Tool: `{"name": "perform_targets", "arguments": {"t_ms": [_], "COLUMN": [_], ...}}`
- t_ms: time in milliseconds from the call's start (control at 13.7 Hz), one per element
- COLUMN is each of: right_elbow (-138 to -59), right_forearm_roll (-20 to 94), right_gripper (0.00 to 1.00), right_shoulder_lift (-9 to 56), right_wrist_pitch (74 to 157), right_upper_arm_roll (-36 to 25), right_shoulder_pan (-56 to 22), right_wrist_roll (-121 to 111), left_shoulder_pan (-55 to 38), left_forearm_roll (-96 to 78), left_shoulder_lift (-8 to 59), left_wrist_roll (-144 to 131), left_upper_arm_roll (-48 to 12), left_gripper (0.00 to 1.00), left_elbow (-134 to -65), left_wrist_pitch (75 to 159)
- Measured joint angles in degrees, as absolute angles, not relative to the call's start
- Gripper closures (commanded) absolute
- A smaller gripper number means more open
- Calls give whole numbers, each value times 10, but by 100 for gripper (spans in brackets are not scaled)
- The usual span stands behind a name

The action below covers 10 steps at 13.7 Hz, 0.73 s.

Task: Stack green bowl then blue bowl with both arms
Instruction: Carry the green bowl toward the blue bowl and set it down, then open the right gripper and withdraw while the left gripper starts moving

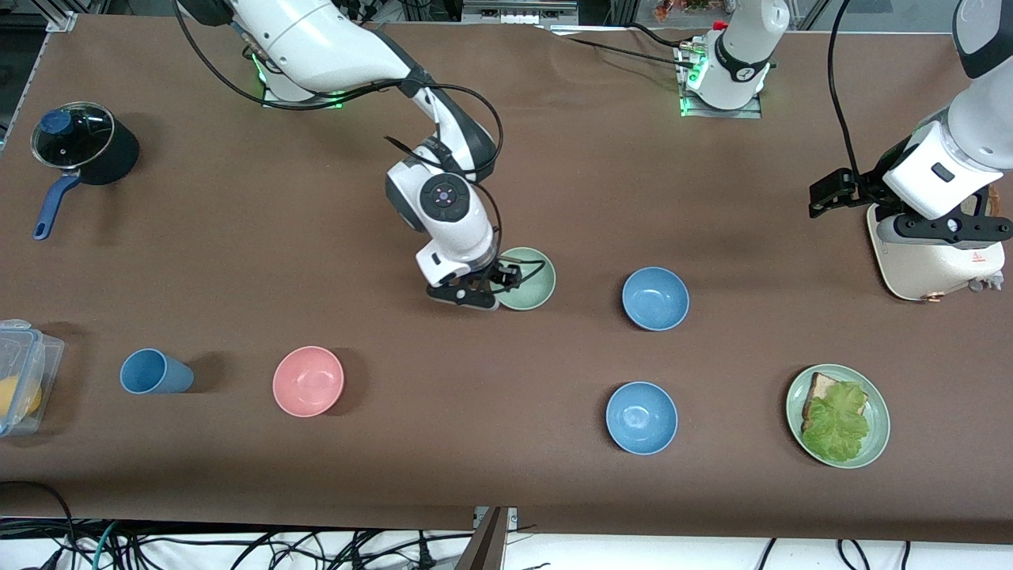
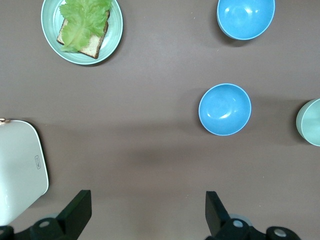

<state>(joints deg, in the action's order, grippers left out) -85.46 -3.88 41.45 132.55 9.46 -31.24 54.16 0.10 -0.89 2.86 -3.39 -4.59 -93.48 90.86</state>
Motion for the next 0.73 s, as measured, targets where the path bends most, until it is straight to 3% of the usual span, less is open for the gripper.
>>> {"name": "perform_targets", "arguments": {"t_ms": [728], "right_elbow": [-860], "right_forearm_roll": [-17], "right_gripper": [1], "right_shoulder_lift": [194], "right_wrist_pitch": [1043], "right_upper_arm_roll": [79], "right_shoulder_pan": [-149], "right_wrist_roll": [270], "left_shoulder_pan": [0], "left_forearm_roll": [-9], "left_shoulder_lift": [51], "left_wrist_roll": [-33], "left_upper_arm_roll": [-48], "left_gripper": [0], "left_elbow": [-931], "left_wrist_pitch": [905]}}
